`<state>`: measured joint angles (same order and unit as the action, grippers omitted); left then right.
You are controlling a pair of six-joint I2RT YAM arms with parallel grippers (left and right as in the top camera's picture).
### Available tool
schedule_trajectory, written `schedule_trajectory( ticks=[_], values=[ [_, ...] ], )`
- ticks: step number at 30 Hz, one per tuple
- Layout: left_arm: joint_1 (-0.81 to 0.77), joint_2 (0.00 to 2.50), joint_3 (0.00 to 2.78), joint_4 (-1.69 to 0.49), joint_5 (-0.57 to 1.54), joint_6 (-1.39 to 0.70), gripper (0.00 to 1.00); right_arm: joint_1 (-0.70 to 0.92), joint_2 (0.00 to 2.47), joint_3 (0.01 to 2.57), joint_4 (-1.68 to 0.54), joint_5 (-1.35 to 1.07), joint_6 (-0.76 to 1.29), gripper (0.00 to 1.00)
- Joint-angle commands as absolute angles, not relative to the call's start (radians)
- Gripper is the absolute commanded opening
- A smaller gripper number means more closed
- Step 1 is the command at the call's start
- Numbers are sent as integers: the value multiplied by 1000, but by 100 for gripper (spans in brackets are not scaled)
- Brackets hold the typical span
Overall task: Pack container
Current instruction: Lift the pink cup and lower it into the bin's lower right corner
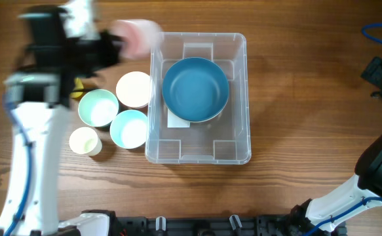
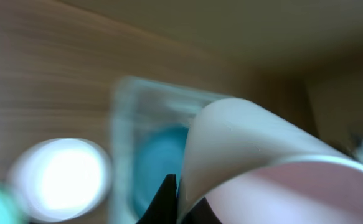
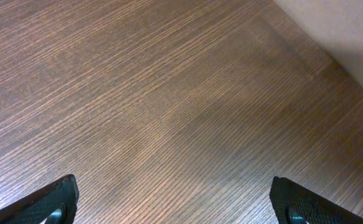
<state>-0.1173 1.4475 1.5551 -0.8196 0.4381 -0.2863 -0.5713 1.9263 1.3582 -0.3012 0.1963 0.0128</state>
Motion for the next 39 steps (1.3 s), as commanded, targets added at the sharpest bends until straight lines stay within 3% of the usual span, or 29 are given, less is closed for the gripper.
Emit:
schedule_trajectory(
  ticks=[1,5,13,27,39],
  values=[
    [-349,1516,1560,-833,408,-128,4,-575,1926,1367,-299,216,0,100],
    [-541,1605,1559,-928,293,-81,4,-575,1926,1367,-299,216,1,100],
    [-700,1723,1559,-1025,171,-82,4,-575,1926,1367,-299,217,1,100],
    [-817,1859,1557,-1040,132,-82,6,-575,1926,1367,-299,216,1,100],
    [-822,1934,1557,-969,91,-82,9,-575,1926,1367,-299,216,1,100]
  ],
)
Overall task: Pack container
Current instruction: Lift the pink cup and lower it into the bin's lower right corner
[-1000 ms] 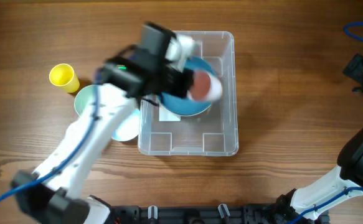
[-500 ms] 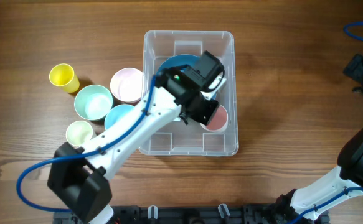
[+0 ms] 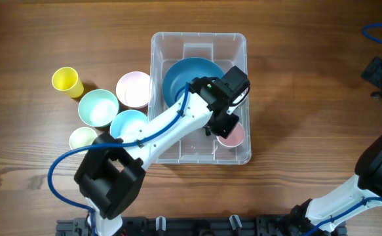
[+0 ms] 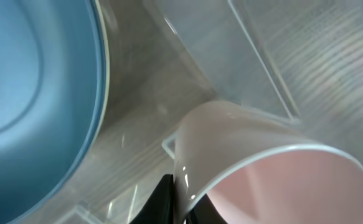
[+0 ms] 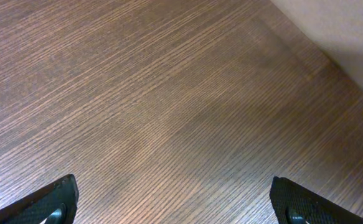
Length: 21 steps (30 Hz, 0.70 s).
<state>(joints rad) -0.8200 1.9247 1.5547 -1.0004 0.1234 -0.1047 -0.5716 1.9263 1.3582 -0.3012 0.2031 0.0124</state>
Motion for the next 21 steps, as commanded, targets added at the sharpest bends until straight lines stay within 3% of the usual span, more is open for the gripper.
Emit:
schedule_trajectory(
  ticks=[1,9,18,21],
  values=[
    [-822,1934,1557,-959,88,-82,9,-575,1926,1367,-299,216,1,100],
    [-822,1943,1557,-931,68,-82,18,-575,1926,1367,-299,216,1,100],
    [-822,1969,1557,-938,55,-82,20,-575,1926,1367,-299,216,0,100],
    [-814,1963,1557,-939,9,-83,26,-575,1926,1367,-299,216,1,100]
  ],
)
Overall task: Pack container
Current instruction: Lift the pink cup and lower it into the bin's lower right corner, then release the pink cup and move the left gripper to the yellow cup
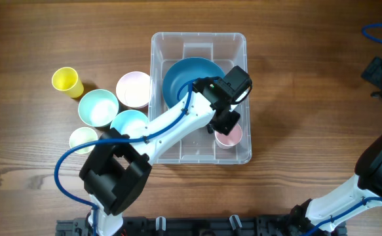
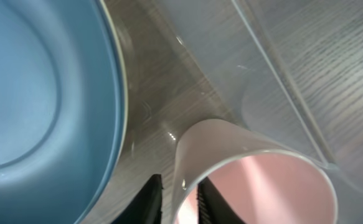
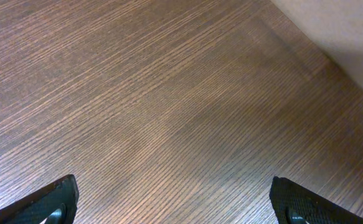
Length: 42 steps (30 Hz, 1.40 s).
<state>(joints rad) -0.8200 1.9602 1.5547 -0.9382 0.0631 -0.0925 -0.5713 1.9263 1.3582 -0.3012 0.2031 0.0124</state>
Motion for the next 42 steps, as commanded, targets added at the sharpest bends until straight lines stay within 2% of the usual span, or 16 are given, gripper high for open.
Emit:
schedule_trajectory(
  ticks=[1,8,12,16,22,25,29,32,35,42],
  values=[
    [-809,1959,1558,-939,5,-86,27,-575,1926,1367,-299,216,1,100],
    [-761,1853,1560,-943,6,-86,43,-575,1926,1367,-299,216,1,100],
    [-710,1724,1560,-943,10,-86,59,-575,1926,1367,-299,216,1,100],
    [-663,1604,1560,-954,8,-86,64,-575,1926,1367,-299,216,0,100],
    [-480,1423,1560,-994,-190,-122,64,-575,1926,1367,-299,216,1,100],
    [-312,1381,1560,-1012,-207,-155,64,-575,1926,1367,-299,216,1,100],
    [-57,1388,1559,-1031,-206,-299,64,-575,1926,1367,-299,216,0,100],
    [121,1422,1558,-1038,-154,-377,66,-575,1926,1367,-299,216,1,100],
    [288,1502,1558,-1026,-25,-438,64,-575,1926,1367,-299,216,1,100],
    [424,1732,1558,-931,124,-457,65,-575,1926,1367,-299,216,1,100]
  ],
)
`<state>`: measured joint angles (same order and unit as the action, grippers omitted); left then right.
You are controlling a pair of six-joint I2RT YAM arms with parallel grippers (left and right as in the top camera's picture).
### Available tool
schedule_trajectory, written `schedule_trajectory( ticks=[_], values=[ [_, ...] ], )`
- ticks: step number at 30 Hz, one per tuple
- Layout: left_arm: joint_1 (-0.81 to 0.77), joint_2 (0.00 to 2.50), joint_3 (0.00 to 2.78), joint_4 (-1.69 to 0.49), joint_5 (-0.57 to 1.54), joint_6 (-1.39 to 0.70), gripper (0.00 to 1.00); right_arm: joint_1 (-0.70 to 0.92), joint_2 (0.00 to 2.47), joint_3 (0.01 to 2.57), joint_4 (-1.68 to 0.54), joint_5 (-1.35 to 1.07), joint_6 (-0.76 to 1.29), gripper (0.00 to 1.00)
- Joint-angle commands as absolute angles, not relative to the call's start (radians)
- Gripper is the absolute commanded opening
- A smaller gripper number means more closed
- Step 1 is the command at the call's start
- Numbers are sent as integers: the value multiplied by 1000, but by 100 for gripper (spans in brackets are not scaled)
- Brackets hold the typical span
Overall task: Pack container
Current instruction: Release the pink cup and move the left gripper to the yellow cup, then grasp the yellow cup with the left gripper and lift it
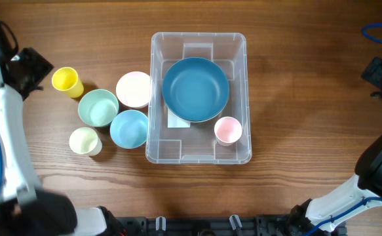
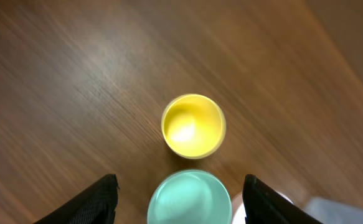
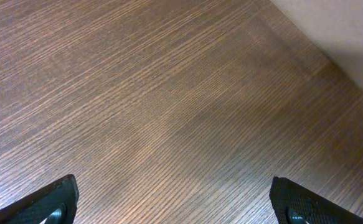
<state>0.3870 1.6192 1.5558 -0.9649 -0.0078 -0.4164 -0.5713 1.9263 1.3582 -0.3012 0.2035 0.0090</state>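
The clear plastic container stands mid-table holding a blue bowl and a pink cup upright in its front right corner. Left of it sit a yellow cup, a mint bowl, a pale pink bowl, a light blue bowl and a pale green cup. My left gripper hangs open high over the yellow cup and mint bowl, holding nothing. My right gripper is open over bare wood at the far right edge.
A white label lies on the container floor under the blue bowl's front rim. The right arm's base and blue cable stand at the right edge. The wooden table stretches right of the container.
My left gripper has let go of the pink cup, which stands in the container's front right corner. It now hangs open at the far left above the yellow cup. The right arm is unchanged.
My left gripper held the pink cup above the table left of the container. It then had the cup inside the container's front right corner, lower a moment later. Now the cup stands there alone and the gripper is open over the yellow cup.
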Motion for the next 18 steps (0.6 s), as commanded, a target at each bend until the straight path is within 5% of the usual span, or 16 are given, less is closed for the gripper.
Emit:
schedule_trajectory(
  ticks=[1,18],
  values=[
    [428,1766,1558,-917,149,-457,64,-575,1926,1367,-299,216,0,100],
    [429,2041,1558,-840,189,-457,54,-575,1926,1367,-299,216,1,100]
  ],
)
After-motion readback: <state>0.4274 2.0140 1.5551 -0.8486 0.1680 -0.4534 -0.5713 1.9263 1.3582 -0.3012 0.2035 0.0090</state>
